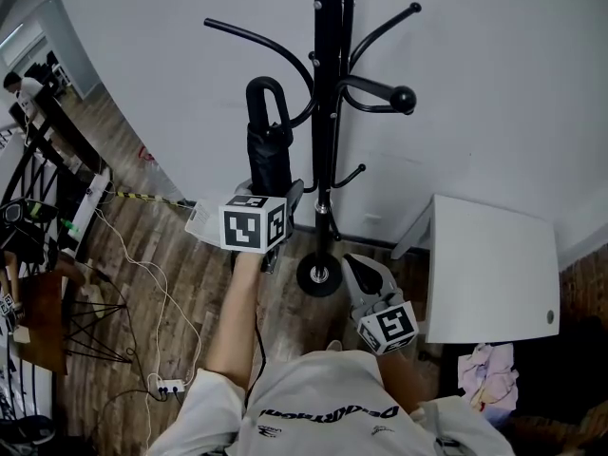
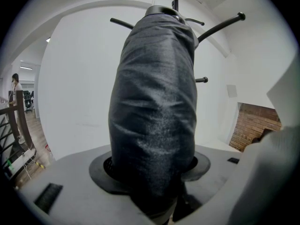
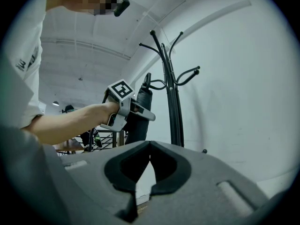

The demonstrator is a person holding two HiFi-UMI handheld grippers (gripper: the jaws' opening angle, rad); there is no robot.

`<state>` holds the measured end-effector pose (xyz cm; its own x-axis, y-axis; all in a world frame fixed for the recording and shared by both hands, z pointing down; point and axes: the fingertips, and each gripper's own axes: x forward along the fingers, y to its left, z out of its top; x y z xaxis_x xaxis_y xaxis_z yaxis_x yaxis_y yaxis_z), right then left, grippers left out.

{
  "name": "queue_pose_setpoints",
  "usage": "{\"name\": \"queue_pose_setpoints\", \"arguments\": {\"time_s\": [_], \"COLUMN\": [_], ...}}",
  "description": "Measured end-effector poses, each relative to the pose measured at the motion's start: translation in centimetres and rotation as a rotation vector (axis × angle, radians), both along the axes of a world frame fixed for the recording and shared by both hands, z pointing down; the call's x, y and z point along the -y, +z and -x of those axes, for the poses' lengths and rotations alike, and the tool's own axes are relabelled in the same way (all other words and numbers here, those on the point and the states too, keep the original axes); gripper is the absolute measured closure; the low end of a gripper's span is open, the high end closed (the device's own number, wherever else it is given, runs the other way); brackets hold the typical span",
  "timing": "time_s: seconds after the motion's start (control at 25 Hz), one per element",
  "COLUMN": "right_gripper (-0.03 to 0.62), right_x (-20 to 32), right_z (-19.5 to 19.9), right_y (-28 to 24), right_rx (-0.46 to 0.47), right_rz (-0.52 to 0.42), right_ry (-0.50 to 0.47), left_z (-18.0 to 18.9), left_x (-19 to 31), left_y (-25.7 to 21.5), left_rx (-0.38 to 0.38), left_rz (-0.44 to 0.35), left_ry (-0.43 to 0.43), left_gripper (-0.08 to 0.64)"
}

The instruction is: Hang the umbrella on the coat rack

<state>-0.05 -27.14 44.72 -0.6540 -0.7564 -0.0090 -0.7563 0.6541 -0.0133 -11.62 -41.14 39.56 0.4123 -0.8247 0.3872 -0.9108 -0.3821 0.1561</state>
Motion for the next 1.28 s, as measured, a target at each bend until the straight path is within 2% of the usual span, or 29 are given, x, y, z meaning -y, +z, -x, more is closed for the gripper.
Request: {"name": "queue_pose_setpoints", "arguments": {"time_s": [0.48,1.28], "right_gripper": [0.592,0.592], "right_x": [0.4,1.0], "right_z": [-1.1,-1.3], "right_y": [0.3,1.0], "right_rx": [0.001,-0.004], "right_rz": [0.001,0.015], "right_ry": [0.024,0.041], "left_z": [-2.4,-4.3], "left_x": [1.6,2.1], "left_y": [2.2,6.2], "left_rx": [0.01,0.02], "left_rz": [0.044,0.111], "left_ry": [0.046,0.106], "left_gripper": [0.313,0.313]}}
